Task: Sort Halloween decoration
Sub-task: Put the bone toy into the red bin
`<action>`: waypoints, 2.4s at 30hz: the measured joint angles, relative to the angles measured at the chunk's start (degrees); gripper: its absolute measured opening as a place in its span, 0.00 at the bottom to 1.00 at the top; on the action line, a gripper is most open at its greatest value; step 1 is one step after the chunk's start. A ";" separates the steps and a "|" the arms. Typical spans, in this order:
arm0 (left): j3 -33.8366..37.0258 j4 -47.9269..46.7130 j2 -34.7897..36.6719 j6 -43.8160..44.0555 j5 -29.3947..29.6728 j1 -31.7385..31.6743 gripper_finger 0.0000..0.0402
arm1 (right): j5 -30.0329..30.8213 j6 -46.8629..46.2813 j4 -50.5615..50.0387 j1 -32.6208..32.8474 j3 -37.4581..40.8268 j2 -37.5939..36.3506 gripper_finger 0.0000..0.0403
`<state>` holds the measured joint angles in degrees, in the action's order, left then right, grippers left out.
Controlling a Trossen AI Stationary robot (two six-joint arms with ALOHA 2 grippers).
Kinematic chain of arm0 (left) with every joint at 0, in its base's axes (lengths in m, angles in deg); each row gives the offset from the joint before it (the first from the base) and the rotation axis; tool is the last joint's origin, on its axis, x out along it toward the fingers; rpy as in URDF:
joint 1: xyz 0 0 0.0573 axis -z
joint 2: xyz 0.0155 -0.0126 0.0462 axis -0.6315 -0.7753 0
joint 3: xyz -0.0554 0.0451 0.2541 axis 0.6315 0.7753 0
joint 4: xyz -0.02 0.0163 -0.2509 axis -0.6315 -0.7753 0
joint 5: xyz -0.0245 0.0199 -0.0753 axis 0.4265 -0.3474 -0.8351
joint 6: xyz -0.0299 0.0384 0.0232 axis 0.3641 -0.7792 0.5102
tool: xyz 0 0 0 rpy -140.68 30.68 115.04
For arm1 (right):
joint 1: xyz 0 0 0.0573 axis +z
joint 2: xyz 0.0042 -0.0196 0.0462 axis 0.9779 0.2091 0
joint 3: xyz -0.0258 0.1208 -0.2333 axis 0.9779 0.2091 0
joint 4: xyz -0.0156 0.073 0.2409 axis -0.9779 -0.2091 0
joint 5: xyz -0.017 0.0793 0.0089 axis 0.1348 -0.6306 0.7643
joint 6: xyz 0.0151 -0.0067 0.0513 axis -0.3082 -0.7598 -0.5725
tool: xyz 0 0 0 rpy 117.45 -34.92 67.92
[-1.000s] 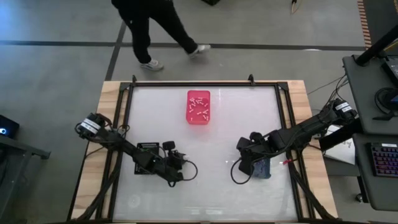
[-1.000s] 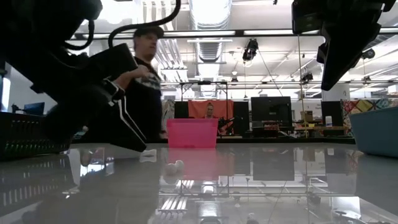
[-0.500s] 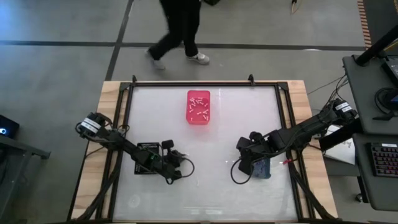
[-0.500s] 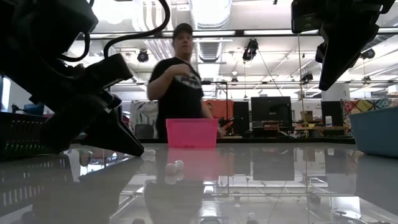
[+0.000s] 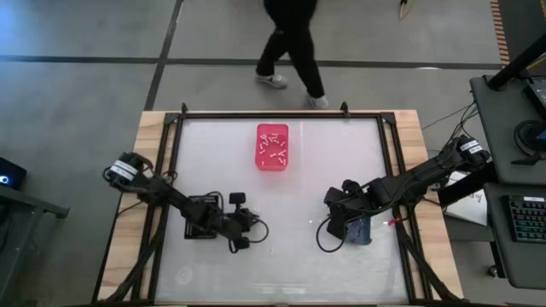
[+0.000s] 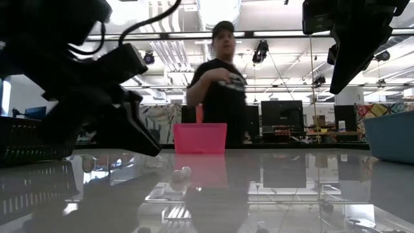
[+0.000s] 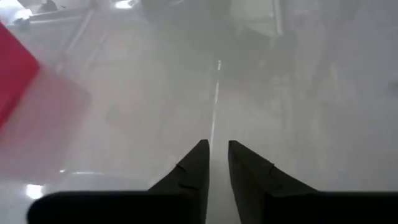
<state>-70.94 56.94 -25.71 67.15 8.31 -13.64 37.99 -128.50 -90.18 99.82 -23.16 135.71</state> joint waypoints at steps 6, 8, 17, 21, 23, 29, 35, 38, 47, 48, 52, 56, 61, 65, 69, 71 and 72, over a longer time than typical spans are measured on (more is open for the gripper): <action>0.17 -0.39 0.11 -5.90 -1.33 -3.45 0.20 | 0.02 0.00 0.01 0.00 0.09 0.00 0.31; 0.17 -0.39 0.46 -8.40 -4.30 -4.69 0.22 | 0.02 0.00 0.03 0.00 0.11 0.00 0.31; 0.04 -4.67 2.60 -16.17 -13.82 -9.47 0.23 | 0.01 0.00 0.14 0.00 0.20 0.00 0.31; 0.21 -7.36 5.93 -17.53 -17.68 -11.07 0.23 | 0.04 0.50 0.33 0.00 0.20 0.00 0.31; 0.19 -9.81 8.59 -17.92 -17.74 -11.56 0.23 | 0.07 0.59 0.40 -0.02 0.20 0.00 0.31; 0.37 -15.54 14.03 -19.83 -17.98 -14.63 0.23 | 0.79 1.31 0.99 -0.02 0.22 0.00 0.31; 0.65 -14.60 11.37 -25.68 -25.72 -17.79 0.23 | 1.51 1.36 1.06 -0.07 0.22 0.00 0.31; 0.65 -13.25 8.43 -26.62 -26.26 -18.98 0.23 | 1.53 1.32 1.28 -0.07 0.22 0.00 0.31; 0.32 -9.87 4.52 -28.17 -26.87 -19.43 0.21 | 1.51 1.31 2.19 -0.07 0.22 0.00 0.31; 0.32 -9.91 4.62 -28.20 -26.85 -19.43 0.20 | 1.51 1.31 2.37 -0.07 0.22 0.00 0.31; 0.26 -9.94 4.70 -28.50 -27.14 -19.41 0.08 | 1.53 1.31 2.53 -0.07 0.22 0.00 0.31; -0.25 -10.32 4.59 -27.92 -27.21 -19.36 0.02 | 1.53 1.29 2.59 -0.07 0.22 0.00 0.31; -0.48 -10.35 4.52 -25.90 -27.04 -19.32 0.01 | 1.53 1.29 2.85 -0.07 0.22 0.00 0.31; -0.48 -10.02 4.68 -22.98 -26.93 -19.30 0.00 | 1.53 1.28 3.26 -0.07 0.22 0.00 0.31; -0.38 -8.58 5.39 -20.27 -26.67 -19.30 0.00 | 1.55 1.27 4.18 -0.07 0.22 0.00 0.31; -0.38 -7.09 5.86 -19.07 -26.64 -19.30 0.00 | 1.55 1.27 4.30 -0.07 0.22 0.00 0.31; -0.37 -6.27 5.98 -18.61 -26.64 -19.30 0.00 | 1.59 1.27 4.32 -0.07 0.22 0.00 0.31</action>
<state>-71.31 50.67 -19.74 48.55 -18.34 -32.95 39.58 -127.24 -85.86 99.75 -22.94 135.71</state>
